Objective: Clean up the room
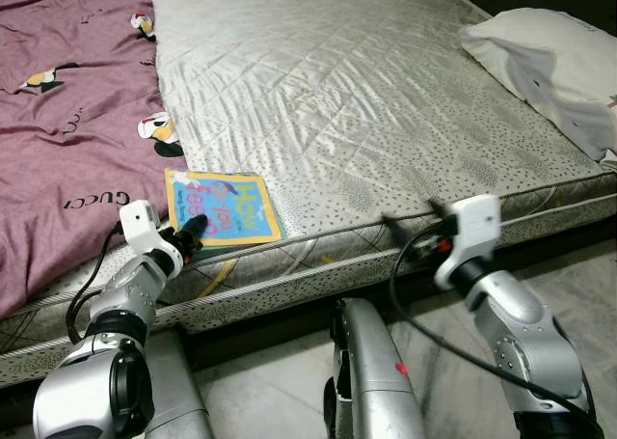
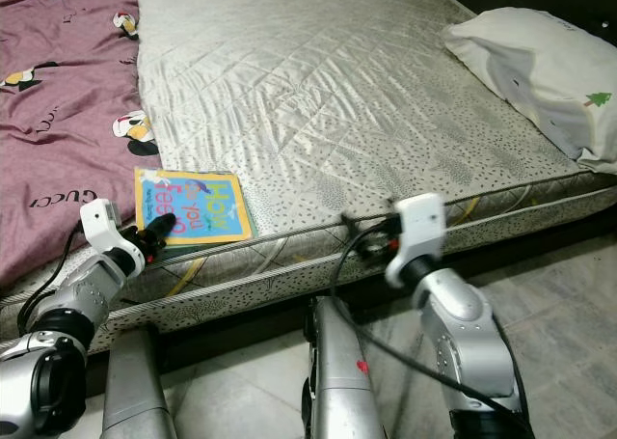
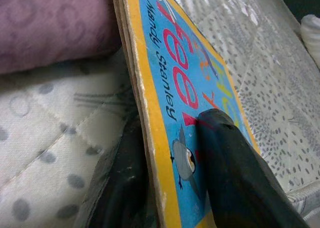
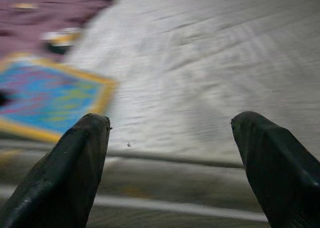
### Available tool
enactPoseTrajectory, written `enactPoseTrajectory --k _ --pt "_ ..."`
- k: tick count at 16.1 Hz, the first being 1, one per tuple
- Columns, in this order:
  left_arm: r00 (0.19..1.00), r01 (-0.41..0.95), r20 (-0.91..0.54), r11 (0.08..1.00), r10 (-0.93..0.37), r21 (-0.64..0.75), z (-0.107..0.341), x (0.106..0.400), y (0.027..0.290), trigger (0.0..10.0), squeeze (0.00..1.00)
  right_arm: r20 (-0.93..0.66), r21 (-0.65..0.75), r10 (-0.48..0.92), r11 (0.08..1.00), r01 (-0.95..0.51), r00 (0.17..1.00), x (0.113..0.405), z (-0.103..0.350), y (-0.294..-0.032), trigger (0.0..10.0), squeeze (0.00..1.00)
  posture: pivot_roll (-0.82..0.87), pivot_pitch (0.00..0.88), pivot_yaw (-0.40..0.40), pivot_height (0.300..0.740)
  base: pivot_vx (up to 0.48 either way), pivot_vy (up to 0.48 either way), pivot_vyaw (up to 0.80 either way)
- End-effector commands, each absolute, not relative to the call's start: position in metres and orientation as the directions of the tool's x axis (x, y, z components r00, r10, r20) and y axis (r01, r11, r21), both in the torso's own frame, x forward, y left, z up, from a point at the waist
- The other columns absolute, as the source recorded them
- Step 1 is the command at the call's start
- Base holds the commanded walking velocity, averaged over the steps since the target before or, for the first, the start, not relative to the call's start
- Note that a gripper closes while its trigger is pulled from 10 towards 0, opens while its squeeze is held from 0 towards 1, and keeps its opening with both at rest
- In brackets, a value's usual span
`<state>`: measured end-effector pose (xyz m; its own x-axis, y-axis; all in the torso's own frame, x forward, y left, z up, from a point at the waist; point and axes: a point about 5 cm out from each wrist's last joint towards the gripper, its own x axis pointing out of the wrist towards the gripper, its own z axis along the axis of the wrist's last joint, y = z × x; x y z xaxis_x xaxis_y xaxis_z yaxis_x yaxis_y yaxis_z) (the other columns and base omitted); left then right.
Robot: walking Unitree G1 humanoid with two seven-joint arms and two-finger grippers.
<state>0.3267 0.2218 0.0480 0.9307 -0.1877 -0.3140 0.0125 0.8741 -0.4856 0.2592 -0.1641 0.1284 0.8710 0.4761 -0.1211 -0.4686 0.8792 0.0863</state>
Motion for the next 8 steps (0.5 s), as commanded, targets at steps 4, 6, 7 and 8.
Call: enactPoseTrajectory --k 4,6,7,8 --pt "0.943 0.055 -0.27 0.893 -0.193 -0.446 0.058 0.336 0.214 0.0 0.0 -0.122 0.119 0.58 0.814 -0.568 0.806 0.26 0.131 -0.154 10.0 0.0 -0.14 0.0 -0.078 0.49 0.0 0.0 0.0" --pt "0.956 0.092 -0.219 0.907 -0.196 -0.411 0.066 0.339 0.214 0.0 0.0 -0.109 0.114 0.563 0.826 -0.552 0.819 0.263 0.131 -0.153 10.0 0.0 -0.13 0.0 -0.07 0.49 0.0 0.0 0.0" --pt "0.969 0.117 -0.155 0.913 -0.191 -0.391 0.072 0.339 0.213 0.0 0.0 -0.106 0.094 0.524 0.851 -0.516 0.845 0.267 0.129 -0.153 10.0 0.0 -0.12 0.0 -0.046 0.49 0.0 0.0 0.0" --pt "0.973 0.131 -0.127 0.917 -0.191 -0.376 0.074 0.337 0.212 0.0 0.0 -0.107 0.078 0.499 0.866 -0.493 0.86 0.268 0.128 -0.154 10.0 0.0 -0.12 0.0 -0.046 0.49 0.0 0.0 0.0"
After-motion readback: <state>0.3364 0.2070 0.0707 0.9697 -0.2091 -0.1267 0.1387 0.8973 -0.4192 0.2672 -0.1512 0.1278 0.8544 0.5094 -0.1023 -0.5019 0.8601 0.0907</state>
